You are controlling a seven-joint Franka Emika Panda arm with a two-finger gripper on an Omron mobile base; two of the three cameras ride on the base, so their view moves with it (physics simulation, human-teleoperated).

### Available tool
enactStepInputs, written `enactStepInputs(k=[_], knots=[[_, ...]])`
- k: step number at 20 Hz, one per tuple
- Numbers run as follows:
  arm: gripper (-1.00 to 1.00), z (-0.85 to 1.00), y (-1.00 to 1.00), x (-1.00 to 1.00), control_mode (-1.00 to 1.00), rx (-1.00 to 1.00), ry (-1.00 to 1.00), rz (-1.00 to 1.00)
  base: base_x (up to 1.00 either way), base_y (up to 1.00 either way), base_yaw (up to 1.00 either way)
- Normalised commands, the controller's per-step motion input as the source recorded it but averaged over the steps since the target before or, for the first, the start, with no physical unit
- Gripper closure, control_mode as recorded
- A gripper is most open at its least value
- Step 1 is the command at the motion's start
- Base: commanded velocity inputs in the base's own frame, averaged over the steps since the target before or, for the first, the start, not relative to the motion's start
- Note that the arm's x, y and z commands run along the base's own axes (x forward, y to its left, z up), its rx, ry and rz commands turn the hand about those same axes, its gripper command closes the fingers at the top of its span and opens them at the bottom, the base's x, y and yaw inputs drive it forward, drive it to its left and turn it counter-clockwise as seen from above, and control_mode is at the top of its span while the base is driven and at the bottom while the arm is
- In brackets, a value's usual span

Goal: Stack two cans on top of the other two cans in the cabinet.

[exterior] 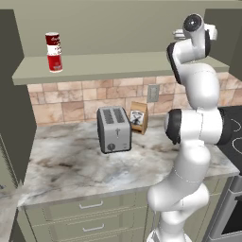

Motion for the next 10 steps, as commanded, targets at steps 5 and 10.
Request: enactStepInputs(k=[5, 10], knots=[[1.0, 0.0, -0.06, 0.13, -1.0, 0.0, 0.0, 0.03, 0.0, 0.0, 0.0], [1.0, 0.0, -0.06, 0.16, -1.0, 0.0, 0.0, 0.03, 0.0, 0.0, 0.0]])
